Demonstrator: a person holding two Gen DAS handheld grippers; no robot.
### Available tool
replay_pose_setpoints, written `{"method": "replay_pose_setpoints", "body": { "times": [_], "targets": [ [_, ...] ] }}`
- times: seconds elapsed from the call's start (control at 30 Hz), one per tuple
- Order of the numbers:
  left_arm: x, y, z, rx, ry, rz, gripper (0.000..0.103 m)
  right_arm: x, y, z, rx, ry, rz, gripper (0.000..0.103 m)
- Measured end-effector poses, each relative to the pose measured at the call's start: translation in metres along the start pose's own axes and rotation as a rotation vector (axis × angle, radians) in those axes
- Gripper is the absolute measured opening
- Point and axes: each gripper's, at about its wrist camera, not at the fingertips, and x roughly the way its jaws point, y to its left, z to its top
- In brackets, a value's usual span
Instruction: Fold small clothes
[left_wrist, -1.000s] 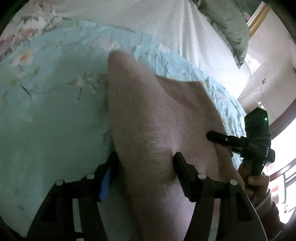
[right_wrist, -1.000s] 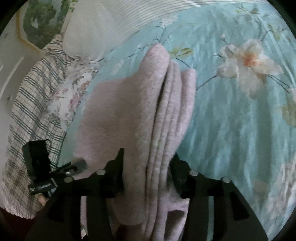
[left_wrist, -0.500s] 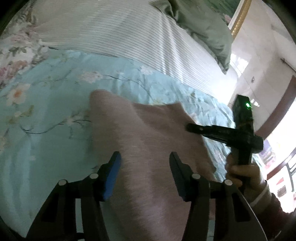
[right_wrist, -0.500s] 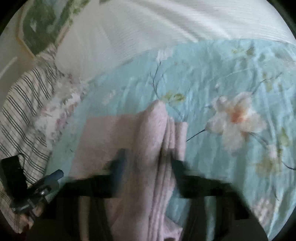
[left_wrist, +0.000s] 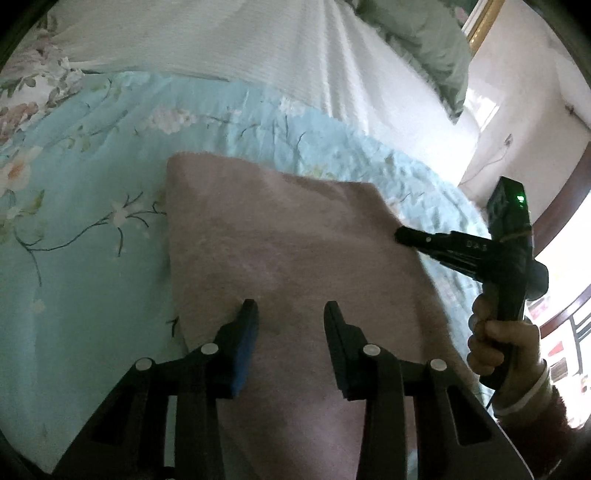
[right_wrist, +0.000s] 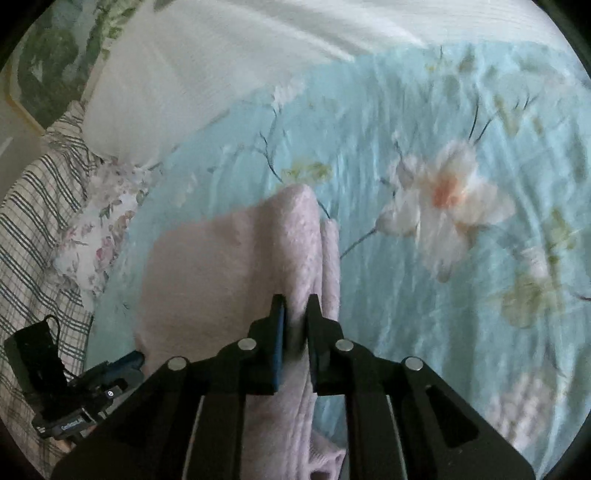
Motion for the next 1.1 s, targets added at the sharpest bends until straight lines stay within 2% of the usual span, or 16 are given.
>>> {"method": "replay_pose_setpoints", "body": {
  "times": [0.07,0.13,0.2,0.3,0.37,0.43,0.47,0.5,0.6,0.73,0.83,0.9,0.93,0.97,1.0,1.1],
  "targets": [
    [-0.017,-0.004,-0.006,0.006,-0.022,-0.021,0.037,-0.022,0.012,-0.002,-0.023,-0.041,0.009,0.013],
    [-0.038,-0.010,-0.018,0.011,-0.044,-0.060,0.037,-0.045,0.026,-0.010,-0.040,-0.072,0.061,0.013],
    [-0.054,-0.018,-0.036,0.026,-0.053,-0.106,0.037,-0.060,0.040,-0.029,-0.053,-0.055,0.138,0.013],
    [-0.061,-0.029,-0.060,0.059,-0.029,-0.119,0.036,-0.059,0.056,-0.065,-0.054,0.024,0.219,0.013],
    [-0.060,-0.034,-0.075,0.091,-0.007,-0.114,0.036,-0.049,0.057,-0.087,-0.057,0.085,0.197,0.013],
    [-0.051,-0.035,-0.090,0.102,0.034,-0.098,0.036,-0.042,0.047,-0.103,-0.078,0.089,0.047,0.012],
    [-0.045,-0.034,-0.096,0.104,0.049,-0.094,0.036,-0.039,0.039,-0.107,-0.082,0.086,-0.030,0.006],
    [-0.040,-0.032,-0.103,0.107,0.062,-0.080,0.036,-0.037,0.028,-0.109,-0.067,0.081,-0.045,0.002],
    [-0.029,-0.029,-0.117,0.111,0.062,-0.060,0.036,-0.035,0.011,-0.112,-0.013,0.067,-0.028,0.000],
    [-0.037,-0.030,-0.115,0.076,0.056,-0.074,0.036,-0.037,0.024,-0.116,-0.040,0.048,-0.057,0.000],
    [-0.054,-0.032,-0.110,0.089,0.020,-0.080,0.036,-0.056,0.037,-0.117,-0.080,0.029,-0.011,0.004],
    [-0.064,-0.032,-0.111,0.094,-0.004,-0.082,0.036,-0.075,0.041,-0.120,-0.085,-0.002,0.010,0.007],
    [-0.068,-0.031,-0.110,0.091,-0.012,-0.092,0.036,-0.081,0.040,-0.122,-0.080,-0.013,0.020,0.020],
    [-0.069,-0.031,-0.111,0.091,-0.014,-0.095,0.036,-0.088,0.036,-0.126,-0.073,-0.023,0.017,0.044],
    [-0.069,-0.031,-0.113,0.092,-0.013,-0.093,0.036,-0.094,0.033,-0.130,-0.066,-0.033,0.005,0.052],
    [-0.066,-0.028,-0.117,0.080,0.002,-0.097,0.036,-0.095,0.030,-0.143,-0.068,-0.014,0.006,0.055]
  ]
}}
